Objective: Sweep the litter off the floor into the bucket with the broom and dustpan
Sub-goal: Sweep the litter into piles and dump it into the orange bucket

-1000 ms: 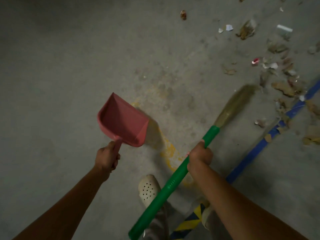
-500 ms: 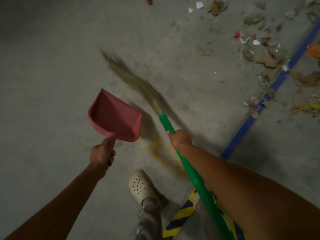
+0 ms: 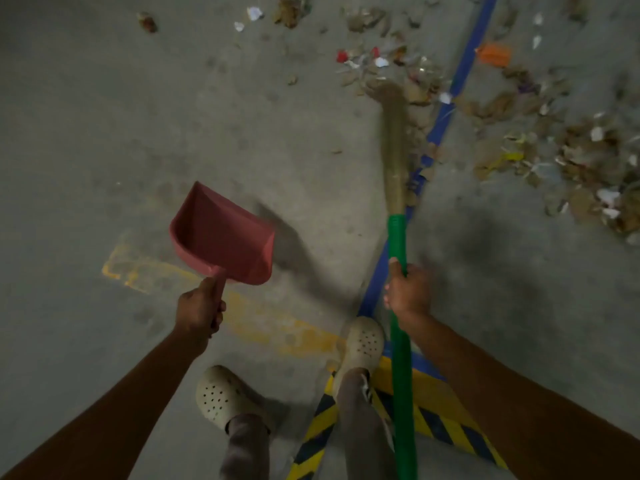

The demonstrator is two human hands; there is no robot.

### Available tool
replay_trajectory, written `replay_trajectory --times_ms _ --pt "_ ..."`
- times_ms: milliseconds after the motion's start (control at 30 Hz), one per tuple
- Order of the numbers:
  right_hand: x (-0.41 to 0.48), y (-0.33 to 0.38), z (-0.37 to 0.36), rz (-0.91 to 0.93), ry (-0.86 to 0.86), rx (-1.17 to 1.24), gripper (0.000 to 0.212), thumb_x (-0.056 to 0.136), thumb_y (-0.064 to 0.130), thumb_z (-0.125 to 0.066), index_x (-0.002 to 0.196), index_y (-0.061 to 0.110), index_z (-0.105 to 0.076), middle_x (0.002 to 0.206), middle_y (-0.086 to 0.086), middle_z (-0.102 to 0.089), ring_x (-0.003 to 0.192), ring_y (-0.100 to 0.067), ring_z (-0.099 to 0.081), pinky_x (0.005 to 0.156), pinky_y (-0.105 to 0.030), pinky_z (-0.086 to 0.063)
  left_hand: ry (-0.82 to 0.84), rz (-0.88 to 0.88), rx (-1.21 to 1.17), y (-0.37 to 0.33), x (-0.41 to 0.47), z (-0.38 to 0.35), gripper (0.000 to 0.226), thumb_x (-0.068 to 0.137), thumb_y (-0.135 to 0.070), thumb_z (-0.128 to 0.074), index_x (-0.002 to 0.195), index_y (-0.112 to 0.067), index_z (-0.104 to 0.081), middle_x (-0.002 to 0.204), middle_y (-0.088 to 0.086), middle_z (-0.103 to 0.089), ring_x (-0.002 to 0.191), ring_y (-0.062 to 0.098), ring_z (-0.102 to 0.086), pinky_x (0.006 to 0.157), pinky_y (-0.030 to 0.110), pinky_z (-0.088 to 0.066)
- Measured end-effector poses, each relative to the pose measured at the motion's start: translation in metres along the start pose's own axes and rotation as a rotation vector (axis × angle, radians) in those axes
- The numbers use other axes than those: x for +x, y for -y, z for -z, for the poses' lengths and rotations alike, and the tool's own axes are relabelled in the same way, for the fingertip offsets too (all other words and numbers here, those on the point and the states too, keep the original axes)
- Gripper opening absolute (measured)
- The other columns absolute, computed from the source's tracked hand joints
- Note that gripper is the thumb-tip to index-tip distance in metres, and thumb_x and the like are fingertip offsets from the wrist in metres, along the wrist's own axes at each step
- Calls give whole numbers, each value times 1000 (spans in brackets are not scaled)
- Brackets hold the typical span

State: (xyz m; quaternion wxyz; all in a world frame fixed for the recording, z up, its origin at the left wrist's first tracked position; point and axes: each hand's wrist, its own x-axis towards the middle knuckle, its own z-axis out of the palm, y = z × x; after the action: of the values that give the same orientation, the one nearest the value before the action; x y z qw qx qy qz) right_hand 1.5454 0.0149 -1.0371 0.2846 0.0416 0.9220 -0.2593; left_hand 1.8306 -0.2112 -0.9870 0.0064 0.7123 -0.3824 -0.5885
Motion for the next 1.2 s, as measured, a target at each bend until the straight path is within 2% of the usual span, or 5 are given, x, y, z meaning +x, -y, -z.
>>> replay_trajectory --times_ms 133,300,533,800,1200 --pt "-38 12 65 143 218 -184 46 95 61 -53 76 19 -54 67 -4 -57 68 -28 -59 54 -31 -37 36 0 61 -17 -16 -62 59 95 -57 -56 74 -2 -62 64 17 -53 42 20 -38 47 27 -27" --pt "-1 -46 104 -107 429 -302 41 96 49 -61 75 13 -60 65 -1 -58 55 -15 -57 46 -23 -38 109 23 176 -35 -31 -132 58 93 -57 -60 77 -2 -63 66 17 -52 45 20 -38 47 27 -27" --pt "103 -77 180 -490 127 147 48 94 40 -68 84 -7 -67 70 -18 -67 56 -28 -63 61 -39 -55 179 2 263 -66 -50 -228 55 91 -57 -63 77 -4 -64 63 12 -54 41 18 -39 45 24 -27" --pt "139 -47 249 -314 -114 457 43 97 43 -62 84 3 -67 71 -12 -65 54 -22 -60 51 -30 -50 213 -50 297 -92 -69 -304 56 90 -60 -61 76 -7 -63 60 9 -54 40 15 -39 41 23 -27" --pt "65 -19 191 2 244 107 43 97 47 -60 83 7 -68 73 -17 -69 58 -27 -63 57 -41 -55 117 -1 345 -91 -73 -288 60 90 -60 -63 74 -2 -63 61 13 -54 41 18 -39 45 26 -28"
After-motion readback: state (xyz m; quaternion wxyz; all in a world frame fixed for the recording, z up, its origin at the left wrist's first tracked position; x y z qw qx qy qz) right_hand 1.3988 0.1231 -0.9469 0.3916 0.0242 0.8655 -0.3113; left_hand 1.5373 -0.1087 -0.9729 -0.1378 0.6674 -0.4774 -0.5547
